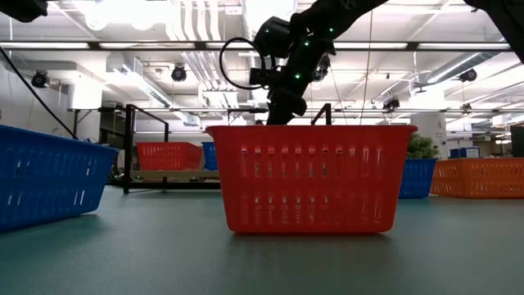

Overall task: Stack baskets on shelf by color
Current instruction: Put the bottom right orange bin on the shelf

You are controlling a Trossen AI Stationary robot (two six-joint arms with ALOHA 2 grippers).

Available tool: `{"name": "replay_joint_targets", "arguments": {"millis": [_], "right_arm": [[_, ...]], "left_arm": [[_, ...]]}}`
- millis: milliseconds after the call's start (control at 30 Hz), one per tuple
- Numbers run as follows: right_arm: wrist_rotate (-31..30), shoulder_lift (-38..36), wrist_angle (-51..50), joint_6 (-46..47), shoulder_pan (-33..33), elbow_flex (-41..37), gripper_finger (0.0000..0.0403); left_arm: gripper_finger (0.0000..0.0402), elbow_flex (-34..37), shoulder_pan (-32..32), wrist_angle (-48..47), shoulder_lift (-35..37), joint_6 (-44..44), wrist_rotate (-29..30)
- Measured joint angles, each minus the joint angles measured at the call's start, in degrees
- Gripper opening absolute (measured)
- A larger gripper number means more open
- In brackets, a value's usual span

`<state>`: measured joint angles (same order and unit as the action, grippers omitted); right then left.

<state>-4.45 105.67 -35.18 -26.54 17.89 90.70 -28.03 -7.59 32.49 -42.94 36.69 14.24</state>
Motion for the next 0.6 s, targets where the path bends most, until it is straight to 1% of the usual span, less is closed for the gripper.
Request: {"name": "replay_joint_targets", "arguments": {"millis": [200, 300, 400, 533, 600], "right_arm": [[0.00, 0.00, 0.79, -0.11, 0.00, -0.01, 0.0009], [-0.13, 0.00, 0.77, -1.59, 0.02, -0.01, 0.0009], [-1.57, -0.01, 0.11, -2.70, 0.02, -0.01, 0.0009], [-1.82, -1.08, -1.04, -3.21, 0.15, -0.01, 0.0009], [-3.32, -1.87, -2.27, -3.56, 0.15, -0.01, 0.0009]], "left_arm": [[0.0000, 0.00, -0.01, 0.00, 0.00, 0.00, 0.00], [0.0000, 0.00, 0.00, 0.00, 0.00, 0.00, -0.02], [0.0000, 0.00, 0.00, 0.00, 0.00, 0.00, -0.02], [0.0000, 0.00, -0.01, -0.02, 0.00, 0.00, -0.02], [0.0000, 0.00, -0.01, -0.02, 0.00, 0.00, -0.02]]}}
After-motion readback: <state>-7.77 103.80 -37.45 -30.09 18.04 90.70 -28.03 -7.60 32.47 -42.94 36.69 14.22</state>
